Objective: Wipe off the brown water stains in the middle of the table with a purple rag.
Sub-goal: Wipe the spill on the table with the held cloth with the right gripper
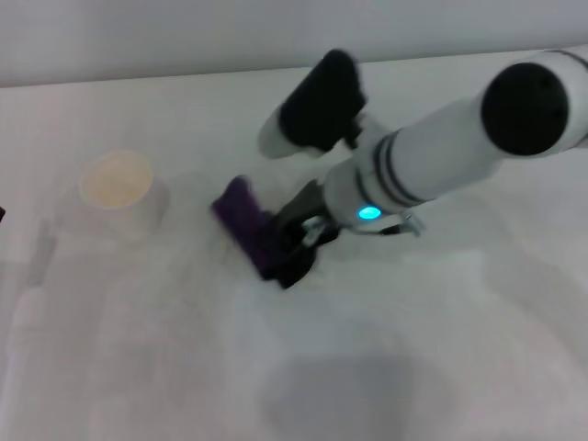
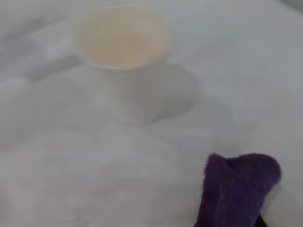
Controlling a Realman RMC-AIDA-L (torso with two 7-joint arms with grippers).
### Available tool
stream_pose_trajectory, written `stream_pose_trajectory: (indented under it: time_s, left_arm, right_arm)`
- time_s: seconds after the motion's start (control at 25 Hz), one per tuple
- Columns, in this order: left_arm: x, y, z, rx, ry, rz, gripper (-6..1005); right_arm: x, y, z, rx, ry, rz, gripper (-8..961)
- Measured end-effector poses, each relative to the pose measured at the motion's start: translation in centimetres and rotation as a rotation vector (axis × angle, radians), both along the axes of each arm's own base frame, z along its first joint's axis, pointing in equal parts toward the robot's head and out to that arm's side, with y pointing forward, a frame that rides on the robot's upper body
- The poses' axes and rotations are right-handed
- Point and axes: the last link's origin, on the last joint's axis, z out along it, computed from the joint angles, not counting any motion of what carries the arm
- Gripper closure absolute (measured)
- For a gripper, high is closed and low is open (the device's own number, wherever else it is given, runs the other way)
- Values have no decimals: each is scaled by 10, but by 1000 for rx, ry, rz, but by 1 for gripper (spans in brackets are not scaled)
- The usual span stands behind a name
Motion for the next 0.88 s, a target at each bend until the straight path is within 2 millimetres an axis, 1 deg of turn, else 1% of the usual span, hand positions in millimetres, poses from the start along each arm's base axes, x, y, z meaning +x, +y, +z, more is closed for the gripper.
stream_pose_trajectory:
  time_s: [0.12, 0.2, 0.32, 0.4, 0.48, 0.56, 0.72, 0.88]
  left_arm:
    - [1, 1, 0, 0, 0, -3, 112]
    - [2, 2, 0, 1, 0, -7, 112]
    - [3, 4, 0, 1, 0, -11, 112]
    - [3, 4, 0, 1, 0, -12, 112]
    - [3, 4, 0, 1, 0, -12, 112]
    - [3, 4, 0, 1, 0, -12, 112]
    - [2, 3, 0, 0, 0, -9, 112]
    - [1, 2, 0, -1, 1, -5, 112]
  right_arm:
    - [-20, -11, -16, -76, 14, 39, 864]
    - [-29, -18, -24, -117, 3, 72, 864]
    - [-40, -23, -30, -154, -9, 111, 864]
    - [-43, -23, -31, -158, -10, 123, 864]
    - [-42, -20, -29, -147, -18, 127, 864]
    - [-37, -12, -24, -120, -37, 121, 864]
    - [-19, 5, -11, -35, -92, 70, 864]
    - [-2, 18, 4, 51, -196, 32, 864]
